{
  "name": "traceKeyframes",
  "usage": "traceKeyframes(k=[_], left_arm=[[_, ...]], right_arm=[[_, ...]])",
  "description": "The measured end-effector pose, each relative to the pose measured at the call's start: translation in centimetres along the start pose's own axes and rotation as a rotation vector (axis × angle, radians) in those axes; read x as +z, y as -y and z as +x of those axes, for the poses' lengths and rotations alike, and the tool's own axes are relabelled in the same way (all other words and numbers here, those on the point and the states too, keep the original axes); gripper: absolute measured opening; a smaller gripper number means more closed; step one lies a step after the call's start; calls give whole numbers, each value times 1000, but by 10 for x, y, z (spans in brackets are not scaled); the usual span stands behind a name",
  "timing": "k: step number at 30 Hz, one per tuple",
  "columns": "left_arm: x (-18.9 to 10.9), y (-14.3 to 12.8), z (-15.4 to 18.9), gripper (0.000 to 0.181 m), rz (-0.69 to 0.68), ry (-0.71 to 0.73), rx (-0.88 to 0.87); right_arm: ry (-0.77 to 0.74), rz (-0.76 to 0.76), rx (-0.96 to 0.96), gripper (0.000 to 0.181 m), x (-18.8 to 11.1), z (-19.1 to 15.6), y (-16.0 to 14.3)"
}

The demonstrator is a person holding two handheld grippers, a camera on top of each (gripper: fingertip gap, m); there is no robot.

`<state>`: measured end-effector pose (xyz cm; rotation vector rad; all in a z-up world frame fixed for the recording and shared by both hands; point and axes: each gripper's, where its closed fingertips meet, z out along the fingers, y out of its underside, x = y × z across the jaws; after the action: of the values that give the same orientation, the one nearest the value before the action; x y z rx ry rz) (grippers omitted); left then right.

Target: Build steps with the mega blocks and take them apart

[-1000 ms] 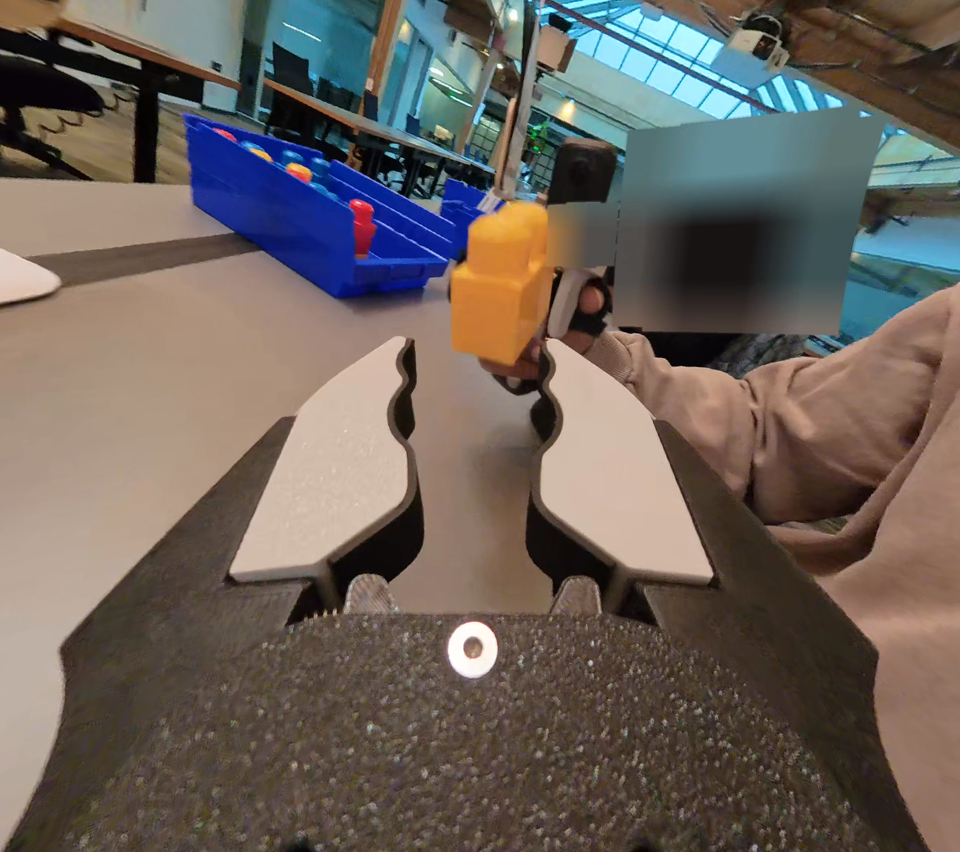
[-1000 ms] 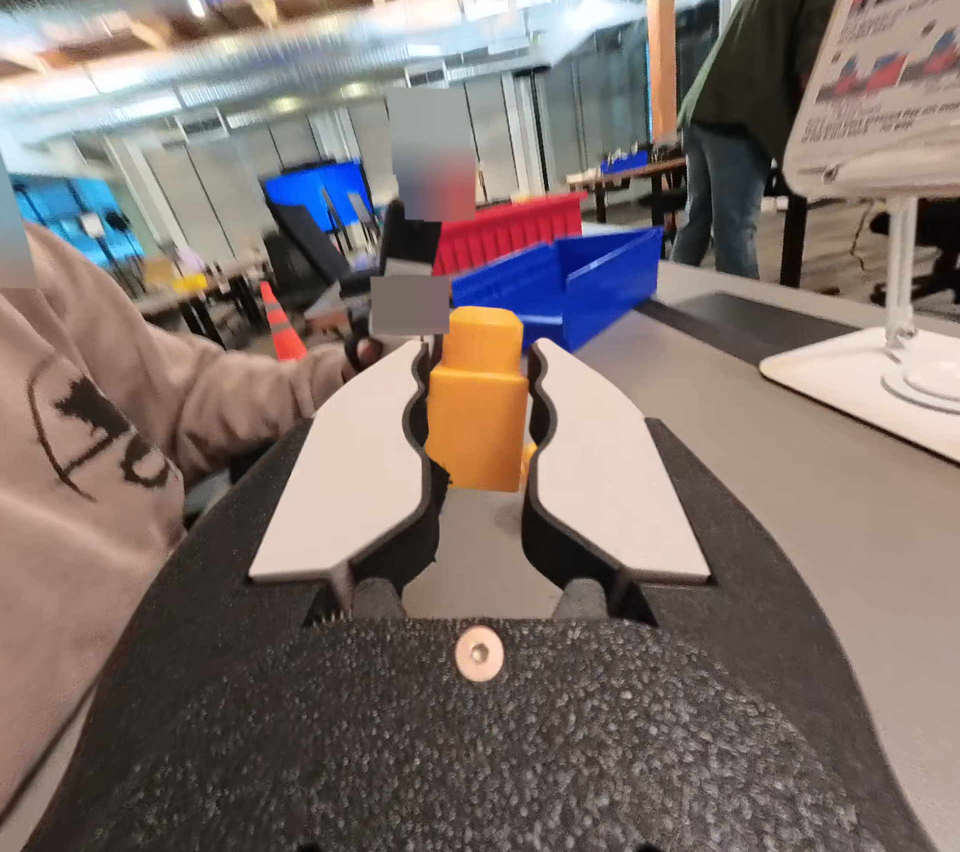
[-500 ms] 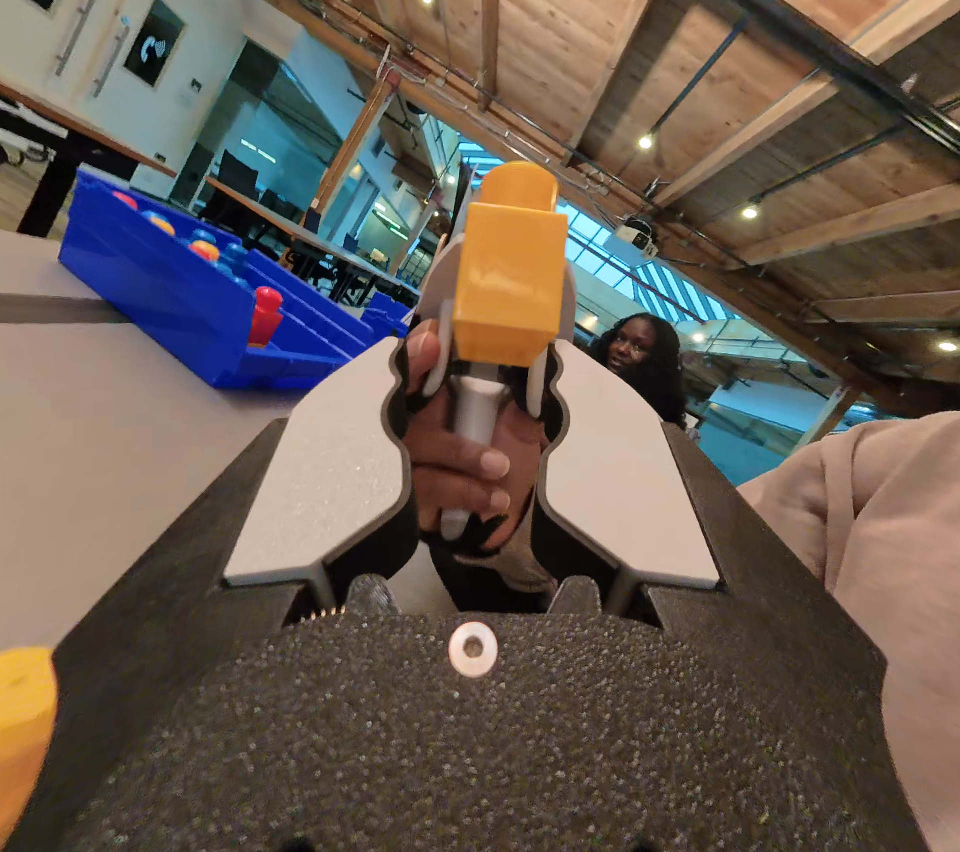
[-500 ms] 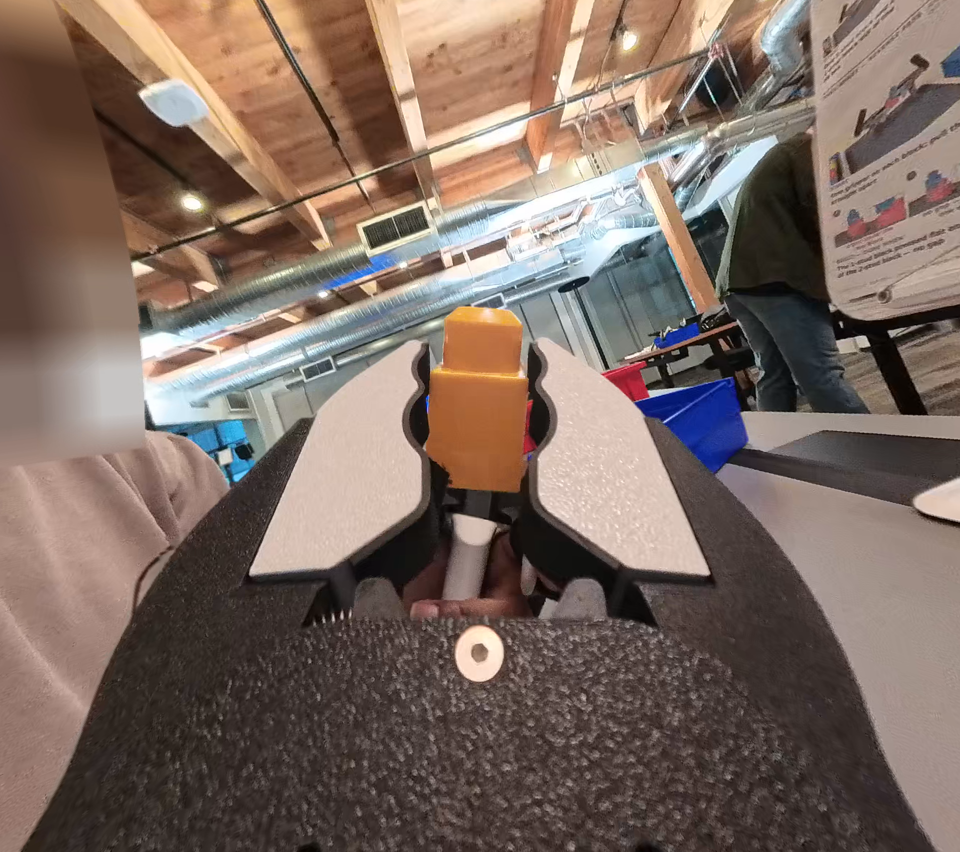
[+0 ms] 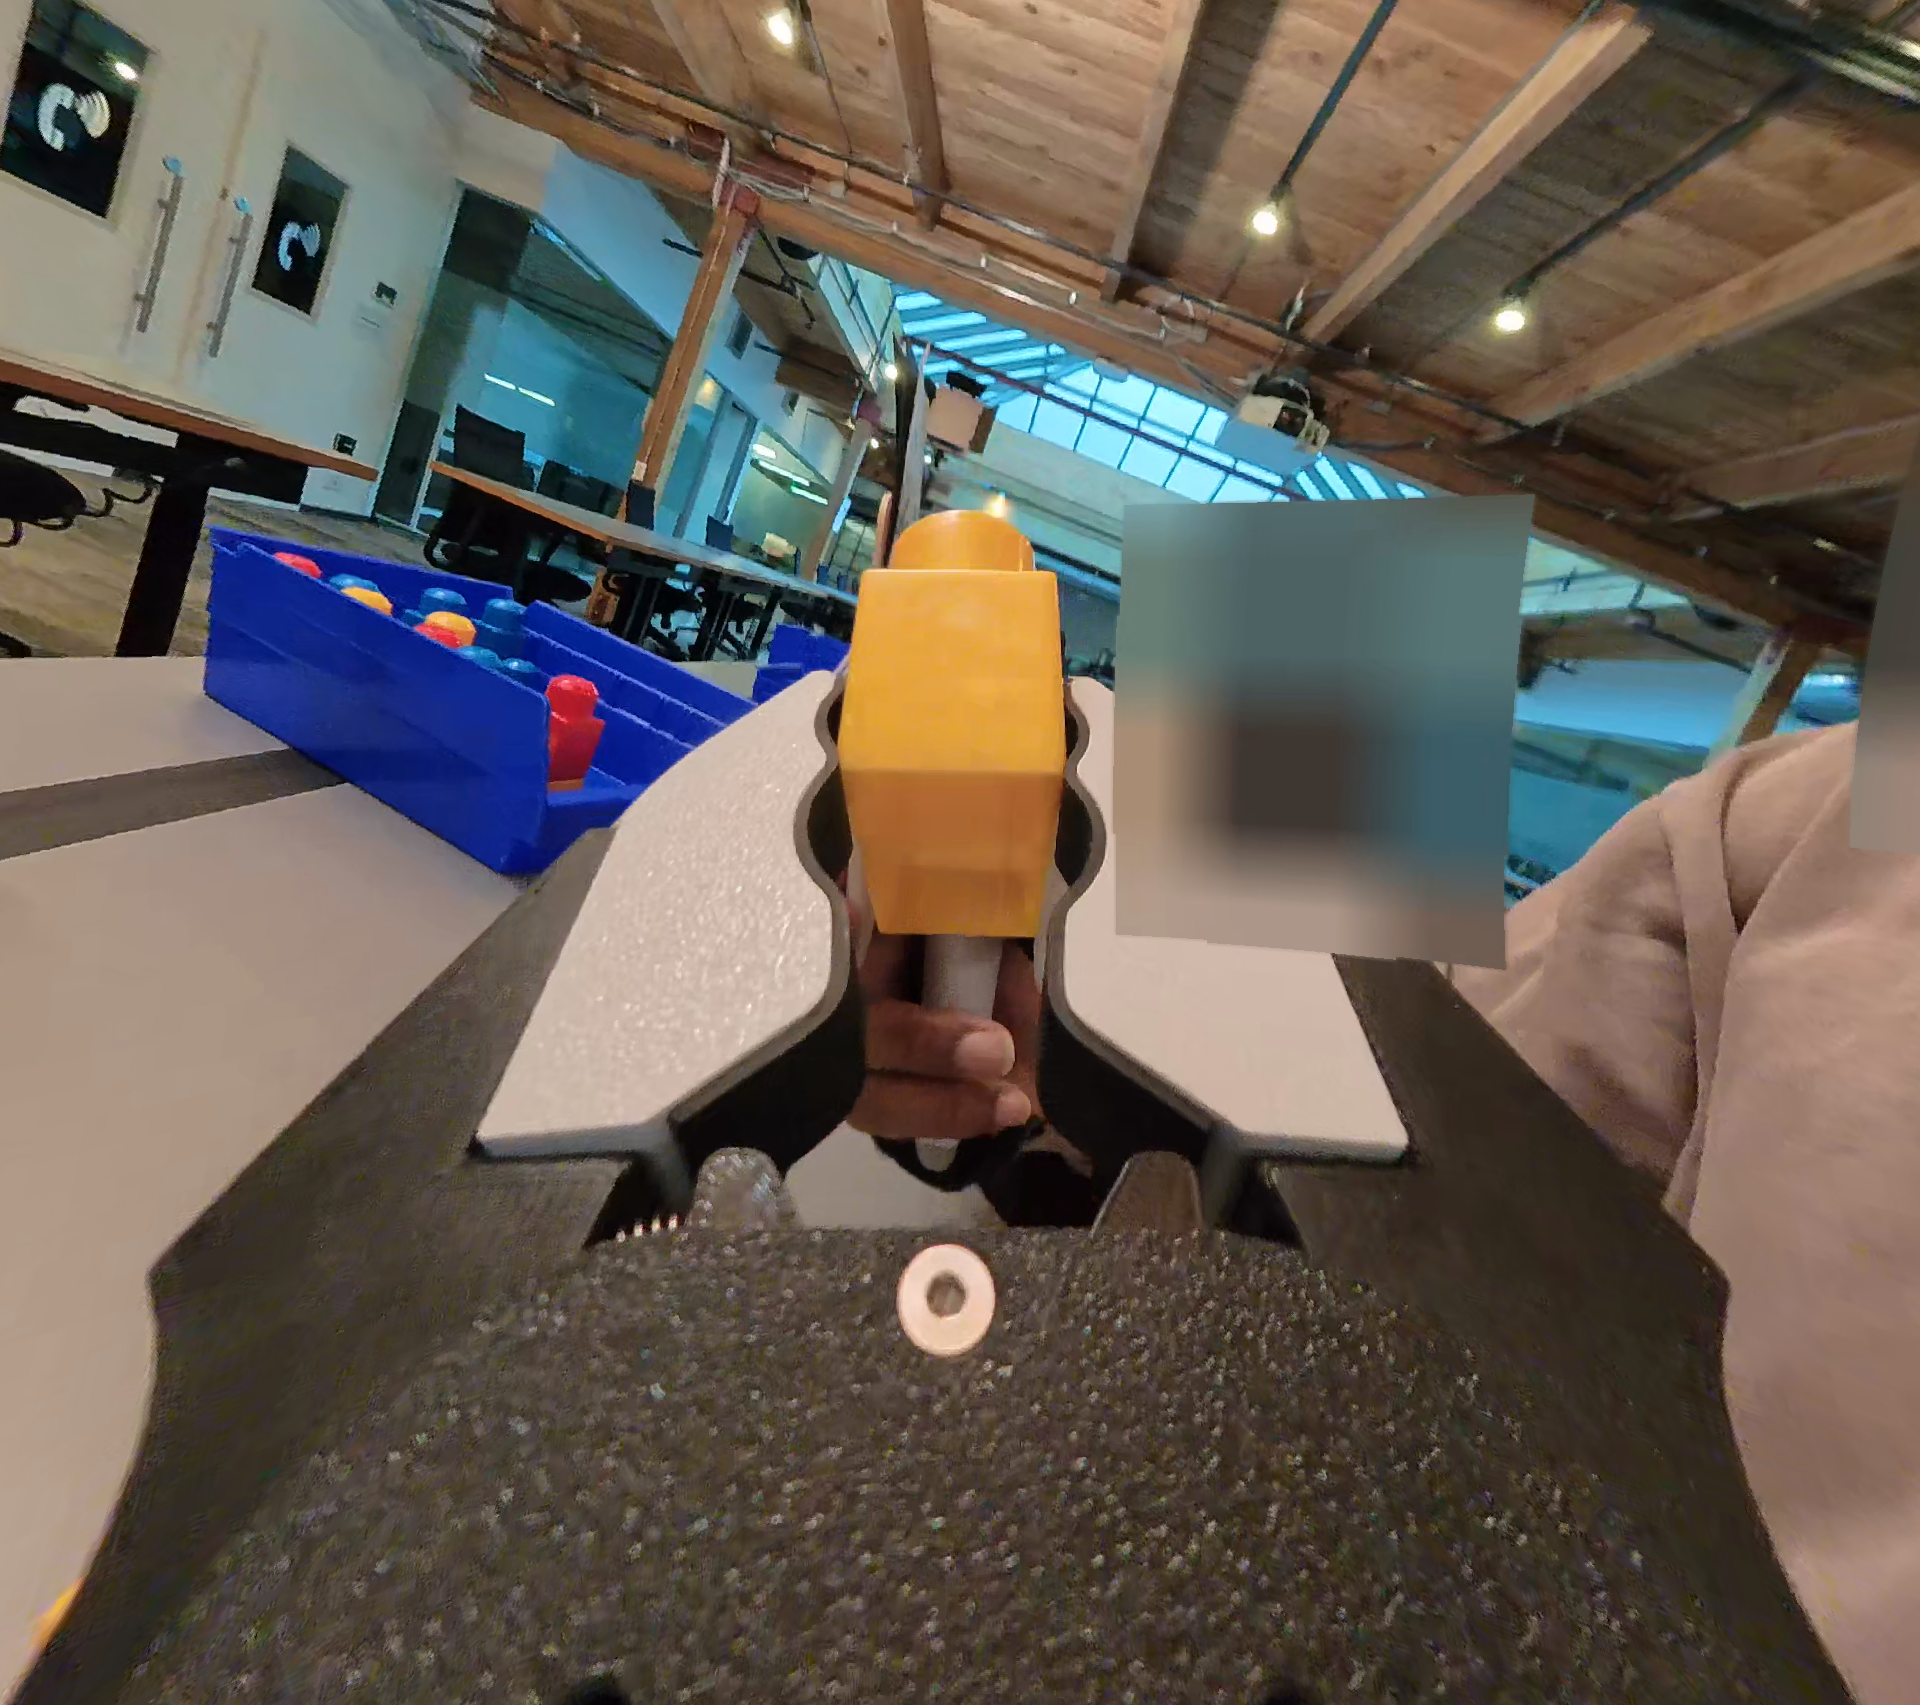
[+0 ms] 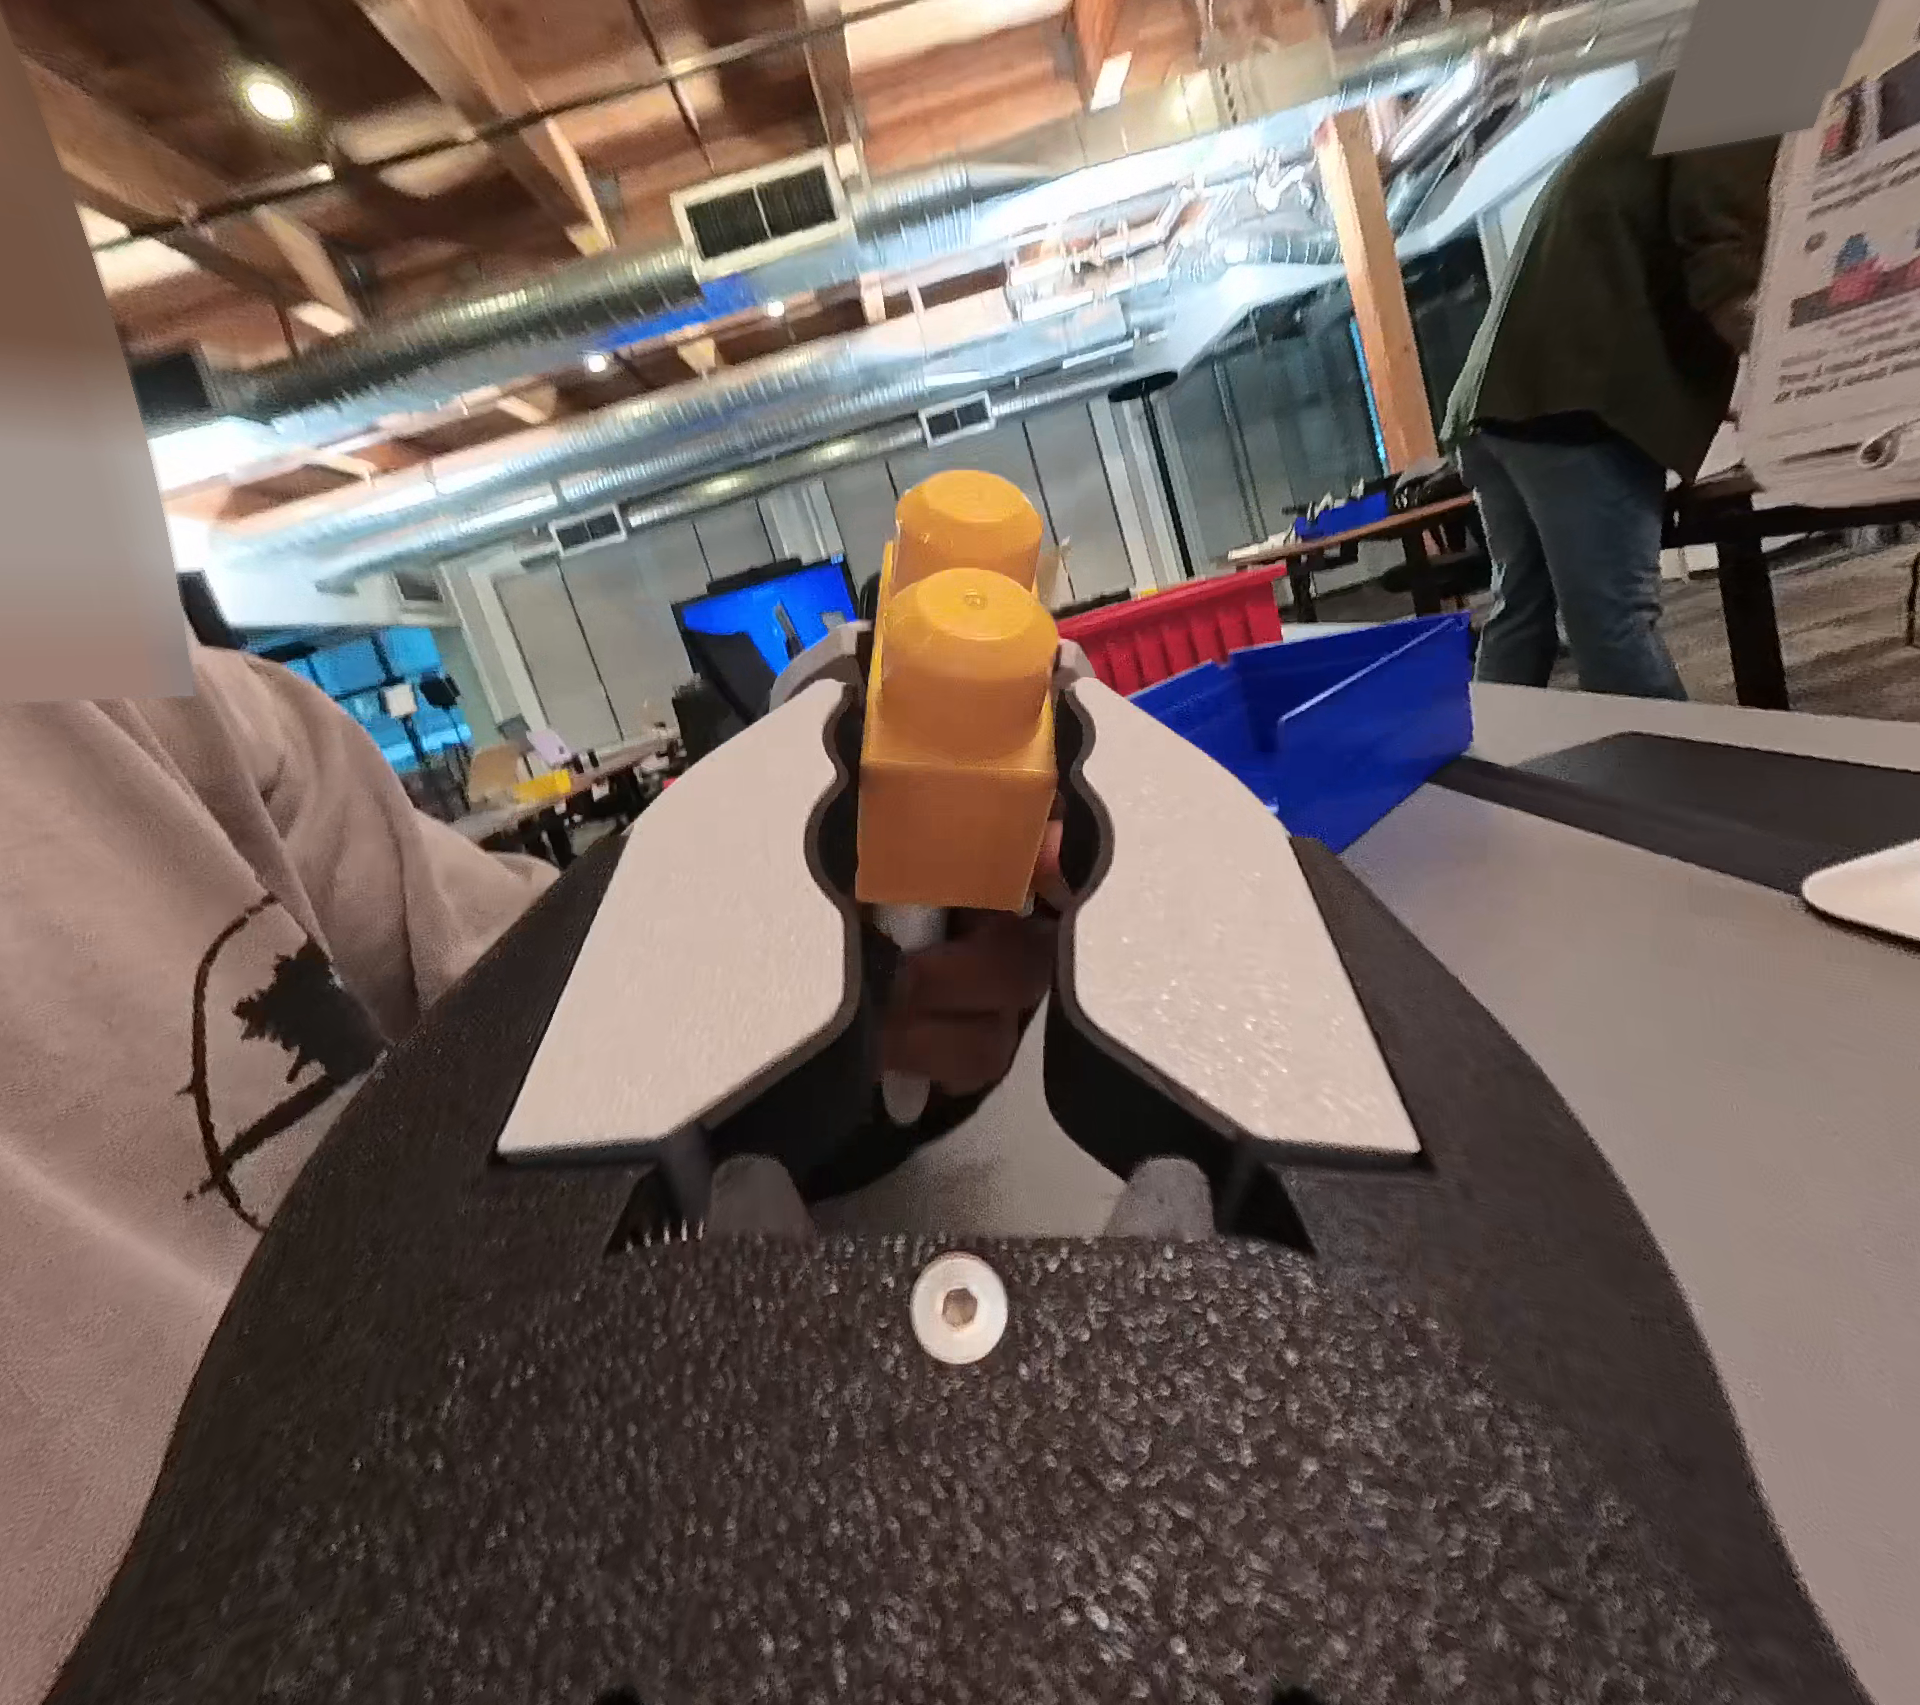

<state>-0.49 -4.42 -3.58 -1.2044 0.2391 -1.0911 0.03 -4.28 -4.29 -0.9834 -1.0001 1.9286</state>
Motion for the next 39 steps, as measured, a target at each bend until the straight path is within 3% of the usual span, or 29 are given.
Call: traceKeyframes(k=[8,14,17,20,25,32,35,36,39], left_arm=[[-14,1,3,36,-114,-23,52],[-40,26,-13,37,-165,62,205],[-60,38,-23,37,-194,93,235],[-79,41,-36,37,-229,129,238],[-92,32,-50,37,-289,161,233],[-102,25,-63,36,-316,174,208],[-101,22,-60,37,-327,168,215],[-100,21,-59,37,-330,165,218],[-97,19,-57,37,-330,151,210]], right_arm=[[20,-163,-48,36,9,-6,-27],[-70,-262,-49,50,-6,17,-25],[-246,-486,-107,47,-25,55,-47],[-311,-708,-157,49,-36,76,-76],[-220,-1038,-302,53,-26,87,-114],[-91,-1357,-395,57,-9,98,-147],[-89,-1412,-415,51,-11,103,-159],[-96,-1413,-417,37,-12,105,-161],[-108,-1341,-399,35,-12,102,-157]])
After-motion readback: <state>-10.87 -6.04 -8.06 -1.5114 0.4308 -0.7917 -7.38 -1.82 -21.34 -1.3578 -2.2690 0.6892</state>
